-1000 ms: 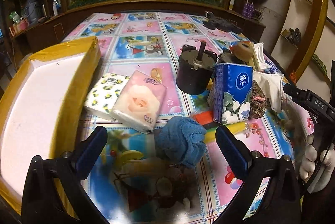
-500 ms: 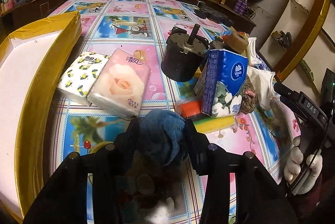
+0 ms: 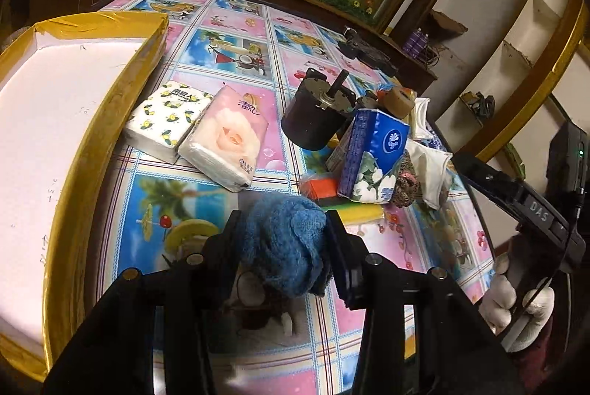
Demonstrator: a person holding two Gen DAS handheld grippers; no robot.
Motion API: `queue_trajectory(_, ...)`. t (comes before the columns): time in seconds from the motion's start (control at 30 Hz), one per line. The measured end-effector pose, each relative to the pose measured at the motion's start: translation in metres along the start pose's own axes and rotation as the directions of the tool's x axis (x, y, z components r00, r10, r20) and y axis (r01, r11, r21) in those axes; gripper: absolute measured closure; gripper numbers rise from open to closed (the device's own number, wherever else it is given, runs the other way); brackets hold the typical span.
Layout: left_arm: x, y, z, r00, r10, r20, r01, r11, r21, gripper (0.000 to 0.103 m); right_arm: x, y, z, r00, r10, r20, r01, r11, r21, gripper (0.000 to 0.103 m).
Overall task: Organize soft objects
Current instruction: 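Grasp the blue knit towel with the left tool while the right tool grasps the Vinda pack, then carry the towel into the yellow box with the left tool while the right tool drops the Vinda pack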
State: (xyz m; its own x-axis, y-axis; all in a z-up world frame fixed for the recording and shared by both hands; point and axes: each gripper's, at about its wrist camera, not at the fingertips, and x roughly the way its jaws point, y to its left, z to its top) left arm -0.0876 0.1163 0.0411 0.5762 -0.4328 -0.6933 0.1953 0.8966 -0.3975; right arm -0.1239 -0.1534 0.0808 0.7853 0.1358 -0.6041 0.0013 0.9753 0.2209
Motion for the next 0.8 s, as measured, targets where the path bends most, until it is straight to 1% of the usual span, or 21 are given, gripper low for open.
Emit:
queue_trajectory(0.17,-0.032,0.006,-0.006,0.999,-0.027,0.046,0.027,1.000,-0.012,0.062,0.027,0.056,0.005,0.999,0.000,-0.043,-0.005,0.992,-0.124,0.015)
queue_trajectory(0.27,-0.051,0.015,-0.006,0.996,-0.026,0.080,0.028,0.999,-0.025,0.062,0.046,0.078,0.008,0.998,-0.032,-0.059,0.022,0.987,-0.162,0.018)
queue_trajectory(0.33,-0.061,0.020,-0.006,0.995,-0.022,0.097,0.026,0.999,-0.033,0.062,0.057,0.087,0.008,0.996,-0.065,-0.068,0.051,0.981,-0.186,0.026)
queue_trajectory(0.37,-0.065,0.023,-0.005,0.994,-0.020,0.107,0.024,0.999,-0.038,0.062,0.063,0.090,0.008,0.994,-0.076,-0.079,0.059,0.979,-0.194,0.036)
queue_trajectory(0.4,-0.069,0.026,-0.005,0.993,-0.018,0.115,0.023,0.999,-0.042,0.062,0.067,0.094,0.008,0.994,-0.059,-0.089,0.041,0.980,-0.192,0.053)
queue_trajectory(0.43,-0.072,0.029,-0.004,0.992,-0.017,0.123,0.023,0.999,-0.048,0.062,0.068,0.095,0.008,0.994,-0.045,-0.096,0.026,0.982,-0.187,0.054)
queue_trajectory(0.47,-0.075,0.032,-0.004,0.991,-0.016,0.130,0.023,0.998,-0.054,0.062,0.070,0.097,0.009,0.995,-0.046,-0.093,0.028,0.982,-0.189,0.055)
queue_trajectory(0.5,-0.078,0.036,-0.004,0.990,-0.014,0.138,0.023,0.998,-0.062,0.062,0.068,0.098,0.010,0.995,-0.044,-0.089,0.026,0.981,-0.191,0.060)
queue_trajectory(0.6,-0.083,0.048,-0.001,0.989,-0.011,0.150,0.024,0.996,-0.085,0.062,0.059,0.096,0.011,0.996,-0.023,-0.088,0.006,0.983,-0.183,0.065)
queue_trajectory(0.67,-0.087,0.057,0.002,0.987,-0.013,0.157,0.029,0.994,-0.103,0.062,0.047,0.097,0.014,0.997,0.010,-0.078,-0.024,0.985,-0.171,0.065)
queue_trajectory(0.8,-0.090,0.078,0.013,0.986,-0.003,0.170,0.029,0.988,-0.151,0.062,0.020,0.111,0.025,0.996,0.076,-0.047,-0.084,0.976,-0.200,0.065)
